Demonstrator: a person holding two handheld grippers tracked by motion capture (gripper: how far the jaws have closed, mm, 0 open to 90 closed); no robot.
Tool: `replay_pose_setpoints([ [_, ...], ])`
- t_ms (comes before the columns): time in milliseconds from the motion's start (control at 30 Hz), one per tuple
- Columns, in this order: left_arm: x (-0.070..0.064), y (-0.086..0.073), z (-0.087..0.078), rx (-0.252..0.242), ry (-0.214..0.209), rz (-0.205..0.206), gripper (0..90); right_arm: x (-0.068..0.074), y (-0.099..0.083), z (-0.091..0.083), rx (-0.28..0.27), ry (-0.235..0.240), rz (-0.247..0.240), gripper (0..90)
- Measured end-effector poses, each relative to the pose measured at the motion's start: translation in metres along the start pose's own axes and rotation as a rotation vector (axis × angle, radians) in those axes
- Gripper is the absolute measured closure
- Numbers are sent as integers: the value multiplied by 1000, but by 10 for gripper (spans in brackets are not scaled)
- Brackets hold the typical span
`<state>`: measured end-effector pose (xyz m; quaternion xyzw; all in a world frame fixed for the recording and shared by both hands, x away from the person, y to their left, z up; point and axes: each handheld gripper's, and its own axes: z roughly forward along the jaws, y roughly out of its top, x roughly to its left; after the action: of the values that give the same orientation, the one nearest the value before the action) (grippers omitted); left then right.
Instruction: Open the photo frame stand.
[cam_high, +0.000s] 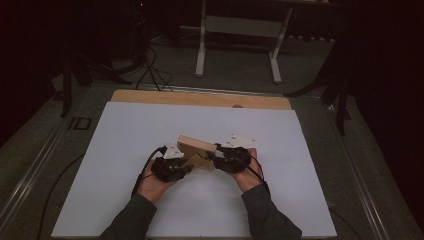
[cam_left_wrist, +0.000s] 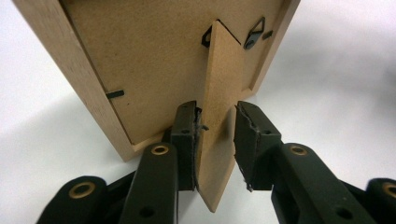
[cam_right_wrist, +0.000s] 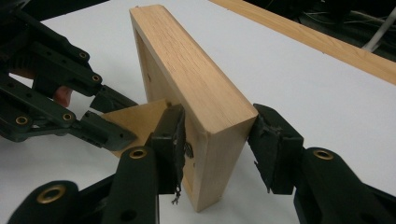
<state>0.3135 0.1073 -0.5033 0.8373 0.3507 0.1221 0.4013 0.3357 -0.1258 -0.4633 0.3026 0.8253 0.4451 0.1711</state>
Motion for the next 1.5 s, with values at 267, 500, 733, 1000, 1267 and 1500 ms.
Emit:
replay_pose_setpoints([
  [267, -2, -1, 0, 13, -9, 14, 723, 4, -3, -2, -2, 9, -16, 554],
  [500, -3, -1, -1, 16, -17, 26, 723, 6, -4, -3, -9, 13, -20, 551],
  [733, -4, -1, -2, 9, -27, 23, 724, 11, -6, -6, -9, 12, -66, 556],
  [1000, -7, -1, -3, 16, -30, 23, 722, 15, -10, -8, -10, 18, -91, 564],
  [1267, -10, -4, -4, 20, -48, 12, 715, 14, -18, -10, -22, 55, -56, 566],
  [1500, -9, -8, -4, 17, -72, -9, 707, 17, -21, -12, -23, 71, -55, 561],
])
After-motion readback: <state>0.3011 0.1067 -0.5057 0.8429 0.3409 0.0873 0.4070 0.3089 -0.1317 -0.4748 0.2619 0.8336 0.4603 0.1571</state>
